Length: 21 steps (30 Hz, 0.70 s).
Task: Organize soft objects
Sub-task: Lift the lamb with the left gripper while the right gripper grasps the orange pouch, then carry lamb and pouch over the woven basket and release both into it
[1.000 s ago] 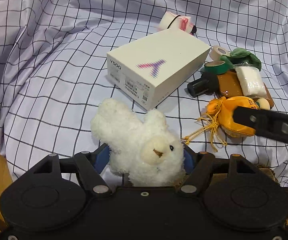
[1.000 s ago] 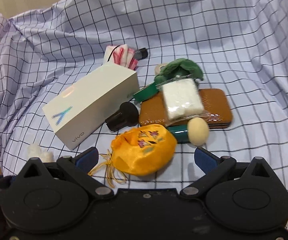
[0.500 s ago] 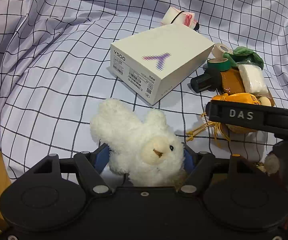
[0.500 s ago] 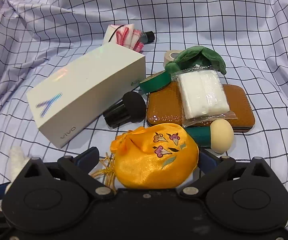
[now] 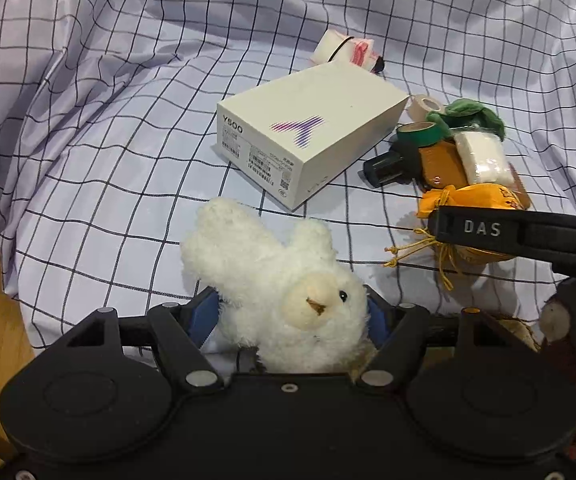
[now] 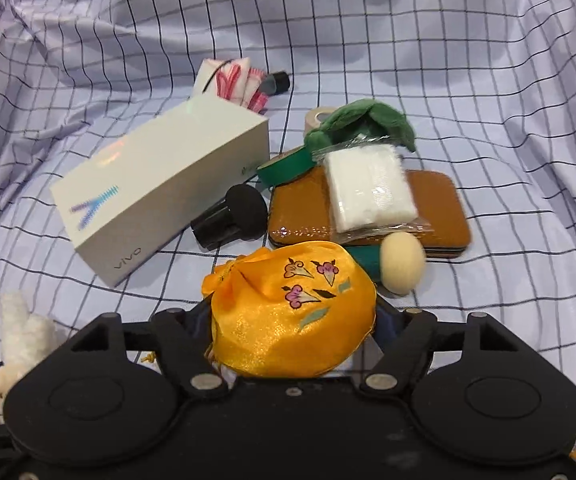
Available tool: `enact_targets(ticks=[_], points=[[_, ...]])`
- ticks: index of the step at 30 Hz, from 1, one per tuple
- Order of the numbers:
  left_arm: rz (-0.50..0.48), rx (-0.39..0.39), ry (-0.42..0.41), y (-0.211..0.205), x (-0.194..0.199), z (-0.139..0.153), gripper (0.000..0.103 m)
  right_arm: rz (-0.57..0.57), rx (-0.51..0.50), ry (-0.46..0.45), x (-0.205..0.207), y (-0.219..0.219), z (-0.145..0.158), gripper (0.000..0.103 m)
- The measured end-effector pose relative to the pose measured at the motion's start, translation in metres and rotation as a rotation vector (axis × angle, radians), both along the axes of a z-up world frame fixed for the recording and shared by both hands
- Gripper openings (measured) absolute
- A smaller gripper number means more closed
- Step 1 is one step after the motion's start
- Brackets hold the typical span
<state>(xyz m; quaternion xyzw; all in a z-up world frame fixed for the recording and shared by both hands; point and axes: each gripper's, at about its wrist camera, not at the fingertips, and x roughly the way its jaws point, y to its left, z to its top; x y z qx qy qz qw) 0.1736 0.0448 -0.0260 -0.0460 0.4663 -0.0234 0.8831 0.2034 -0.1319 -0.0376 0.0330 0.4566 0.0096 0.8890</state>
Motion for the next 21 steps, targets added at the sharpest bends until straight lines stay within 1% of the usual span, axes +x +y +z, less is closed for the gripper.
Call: enact_targets(ticks=[5, 11, 17, 21], points=[[-0.014, 0.007, -0.029, -0.008, -0.018, 0.013, 0.067, -0.009, 0.037, -0.048, -0.030, -0.016, 0.022, 0.073], [-0.039, 0.020, -0.058, -0.023, -0.049, 0.024, 0.067, -0.023, 0.084, -0.106, -0.078, -0.038, 0.044, 0.073], [-0.044, 0.022, -0.054, -0.035, -0.078, 0.024, 0.067, -0.027, 0.121, -0.161, -0.131, -0.057, 0.059, 0.074], [-0.045, 0.023, -0.043, -0.042, -0.096, 0.021, 0.067, -0.025, 0.130, -0.199, -0.162, -0.064, 0.063, 0.074]])
